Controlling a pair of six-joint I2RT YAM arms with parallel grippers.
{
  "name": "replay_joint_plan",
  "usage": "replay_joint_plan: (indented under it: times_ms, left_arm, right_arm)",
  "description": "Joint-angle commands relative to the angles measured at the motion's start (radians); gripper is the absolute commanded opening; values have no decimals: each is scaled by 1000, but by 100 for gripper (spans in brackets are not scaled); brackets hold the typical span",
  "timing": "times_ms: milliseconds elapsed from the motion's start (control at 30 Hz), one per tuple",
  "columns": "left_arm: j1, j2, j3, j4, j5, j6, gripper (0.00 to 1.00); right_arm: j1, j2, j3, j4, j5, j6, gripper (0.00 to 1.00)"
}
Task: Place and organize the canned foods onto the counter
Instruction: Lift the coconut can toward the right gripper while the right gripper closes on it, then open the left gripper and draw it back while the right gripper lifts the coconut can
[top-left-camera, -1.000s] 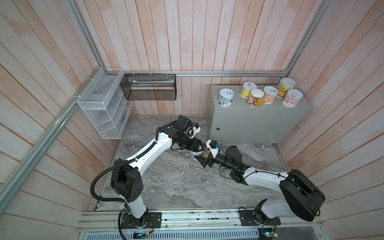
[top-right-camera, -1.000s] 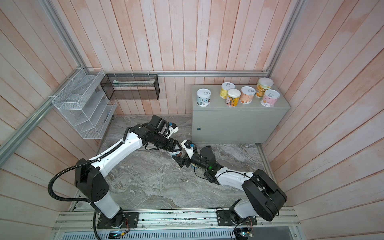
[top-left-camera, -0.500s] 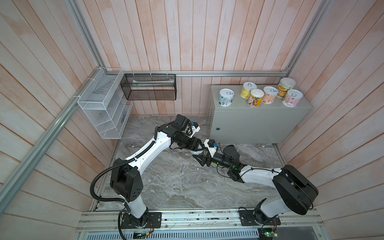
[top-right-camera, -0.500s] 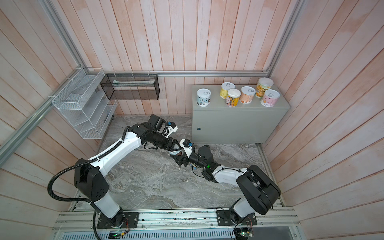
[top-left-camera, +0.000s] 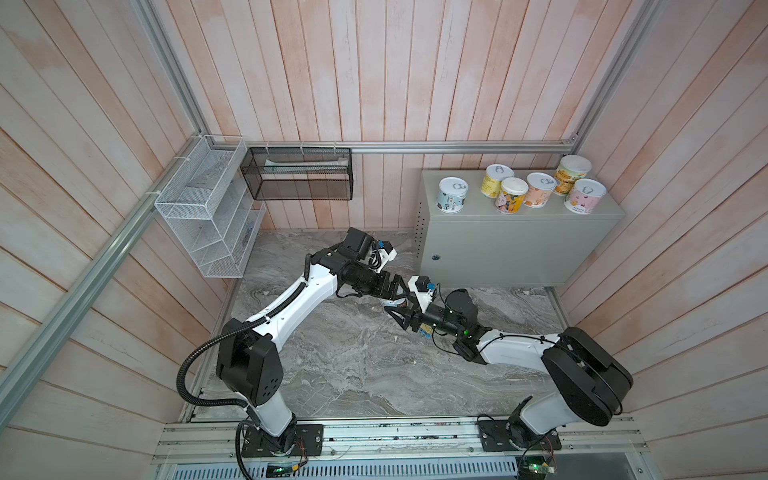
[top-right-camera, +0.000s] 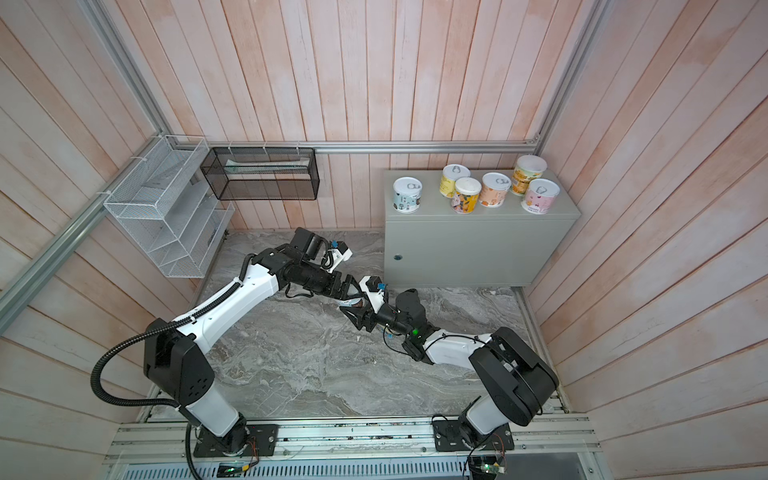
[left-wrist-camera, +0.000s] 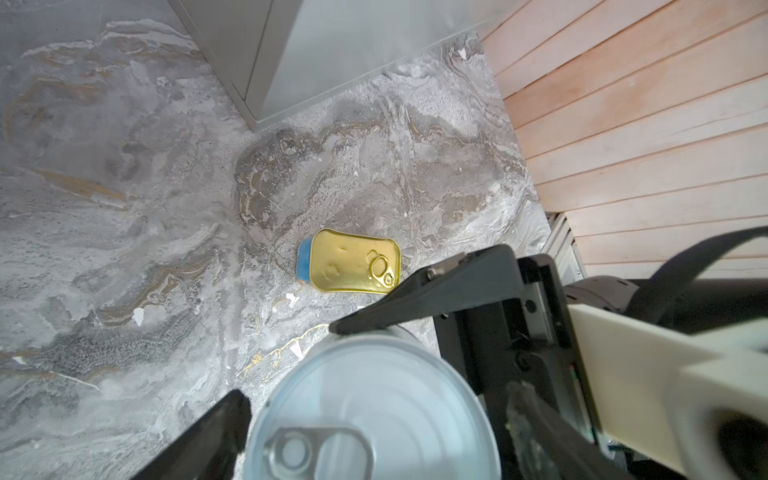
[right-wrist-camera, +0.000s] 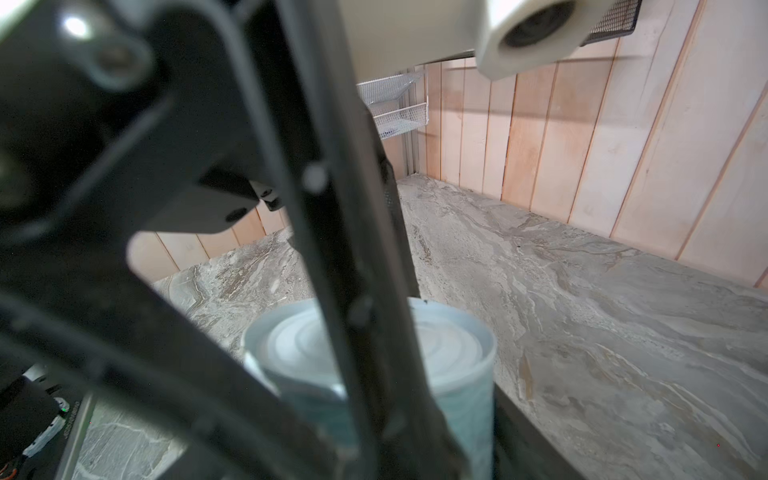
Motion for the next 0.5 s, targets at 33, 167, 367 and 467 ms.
replay_joint_plan:
  times_ms: [33,167,367,467]
  left_arm:
    - [70,-66,-66,73,39,-29,100]
    - [89,-89,-88,82,44,-34,100]
    - [100,-184,-156,198,-12,-79,100]
    - [103,-250,-195,247,-78,-84,100]
  right_arm:
    - [2,-49,-1,71,33,28,61]
    - [3,-62,-4,71,51,38,61]
    - [2,-161,-12,0,142,31,62]
    - [1,-276,-28,-84,211,17,62]
